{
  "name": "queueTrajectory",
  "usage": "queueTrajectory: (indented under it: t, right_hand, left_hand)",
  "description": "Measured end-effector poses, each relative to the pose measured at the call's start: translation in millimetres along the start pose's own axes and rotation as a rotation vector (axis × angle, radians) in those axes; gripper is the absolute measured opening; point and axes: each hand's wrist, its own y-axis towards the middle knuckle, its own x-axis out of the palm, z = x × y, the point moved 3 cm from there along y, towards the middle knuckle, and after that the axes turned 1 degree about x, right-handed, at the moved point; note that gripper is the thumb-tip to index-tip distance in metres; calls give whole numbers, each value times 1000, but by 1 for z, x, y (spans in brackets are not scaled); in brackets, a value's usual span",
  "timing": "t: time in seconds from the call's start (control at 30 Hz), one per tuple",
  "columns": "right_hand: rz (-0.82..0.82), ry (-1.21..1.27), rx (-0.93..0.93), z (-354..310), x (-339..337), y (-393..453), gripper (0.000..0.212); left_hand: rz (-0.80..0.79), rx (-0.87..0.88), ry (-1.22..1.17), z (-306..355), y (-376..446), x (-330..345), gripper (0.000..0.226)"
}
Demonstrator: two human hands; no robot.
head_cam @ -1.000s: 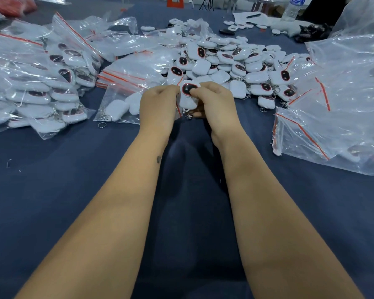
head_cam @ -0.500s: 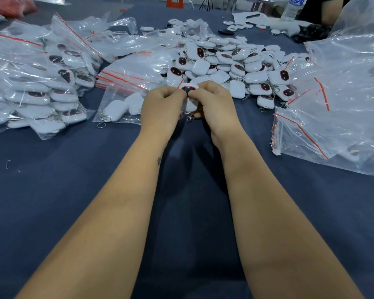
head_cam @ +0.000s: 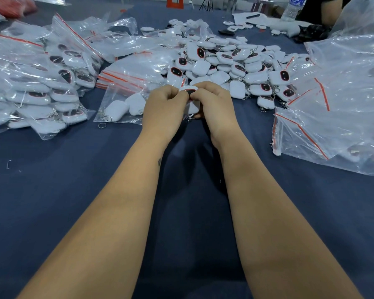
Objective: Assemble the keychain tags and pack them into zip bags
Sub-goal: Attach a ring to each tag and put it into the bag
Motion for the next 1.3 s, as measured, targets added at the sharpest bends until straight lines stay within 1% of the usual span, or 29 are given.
queueTrajectory:
  t: [0.1, 0.2, 0.37, 0.43, 0.5, 0.57, 0.63, 0.7, 0.77, 0.83, 0.9, 0.97, 1.1, 1.23, 1.3]
  right_hand:
    - [10, 9, 7, 1, 0, 1, 20]
    - [4, 16, 2, 1, 0, 1, 25]
    - [0, 55, 9, 2, -1, 2, 18]
    - [5, 64, 7, 1, -1, 2, 18]
    - [19, 78, -3, 1, -1, 1, 18]
    - [29, 112, -8, 1, 0, 0, 15]
    - [67, 143, -5, 0, -2, 0, 16]
    - [138, 233, 18, -1, -7, 2, 20]
    - [177, 412, 59, -1, -11, 4, 15]
    - [130, 616, 70, -1, -12, 5, 9]
    - [61, 708, 63, -1, -10, 6, 14]
    - [53, 625, 49, -2, -6, 5, 15]
    - [114, 246, 5, 1, -3, 5, 20]
    - [173, 110, 24, 6, -3, 4, 25]
    - [145, 56, -15, 5, -2, 3, 20]
  left_hand:
    - [8, 12, 17, -1, 2, 0, 26]
    - [17, 14, 20, -1, 3, 0, 25]
    - [20, 24, 22, 0, 1, 0, 23]
    - [23, 12, -18, 1, 0, 0, 24]
    - [43, -2, -79, 1, 0, -1, 24]
    - [79, -2, -83, 1, 0, -2, 20]
    - [105, 5, -69, 0, 1, -3, 19]
    - [118, 14, -52, -1, 2, -3, 15]
    - [129, 30, -8, -1, 1, -3, 21]
    - [146, 22, 26, -3, 1, -5, 29]
    - [166, 5, 57, -3, 2, -6, 29]
    - [182, -2, 71, -3, 3, -7, 23]
    - [249, 7, -5, 0, 2, -11, 19]
    - [291, 72, -65, 6, 0, -13, 16]
    - [281, 127, -60, 11, -3, -11, 18]
